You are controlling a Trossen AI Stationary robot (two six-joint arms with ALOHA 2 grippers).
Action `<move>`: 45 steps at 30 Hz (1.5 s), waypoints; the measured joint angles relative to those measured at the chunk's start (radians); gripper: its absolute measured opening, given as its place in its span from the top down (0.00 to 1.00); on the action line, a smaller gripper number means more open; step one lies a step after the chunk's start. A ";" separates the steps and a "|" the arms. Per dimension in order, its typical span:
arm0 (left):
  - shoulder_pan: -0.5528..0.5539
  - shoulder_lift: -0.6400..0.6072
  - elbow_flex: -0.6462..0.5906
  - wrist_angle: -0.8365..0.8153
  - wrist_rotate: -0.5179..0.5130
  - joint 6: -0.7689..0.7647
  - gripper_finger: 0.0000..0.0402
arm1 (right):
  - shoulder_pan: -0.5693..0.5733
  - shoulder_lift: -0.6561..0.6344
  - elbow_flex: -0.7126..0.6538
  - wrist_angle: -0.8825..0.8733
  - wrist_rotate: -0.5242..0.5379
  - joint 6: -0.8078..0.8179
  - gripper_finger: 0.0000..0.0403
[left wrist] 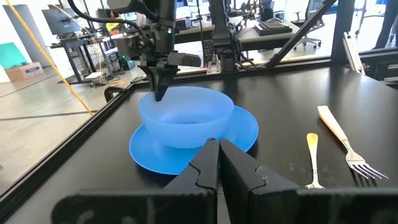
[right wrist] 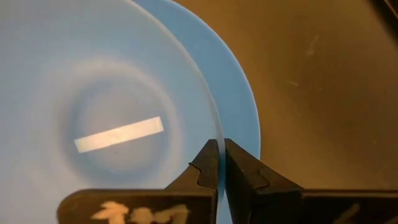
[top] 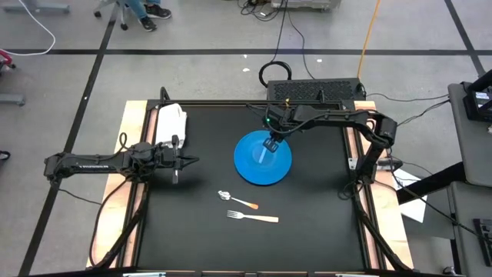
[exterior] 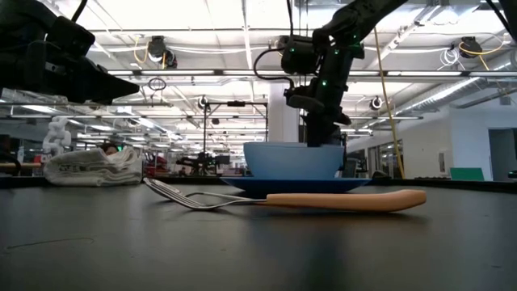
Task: Set table place
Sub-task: Adjust the blue bowl to the center of the blue plate on the table
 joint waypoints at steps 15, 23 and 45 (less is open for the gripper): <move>0.000 0.000 0.000 0.000 0.000 0.001 0.95 | -0.015 0.002 -0.001 -0.010 -0.070 -0.066 1.00; 0.000 0.000 0.000 0.000 0.000 0.002 0.95 | -0.042 0.002 -0.001 -0.011 -0.084 -0.071 1.00; 0.000 0.000 0.000 0.000 -0.018 0.007 0.95 | -0.047 0.059 0.000 -0.001 -0.087 -0.071 0.98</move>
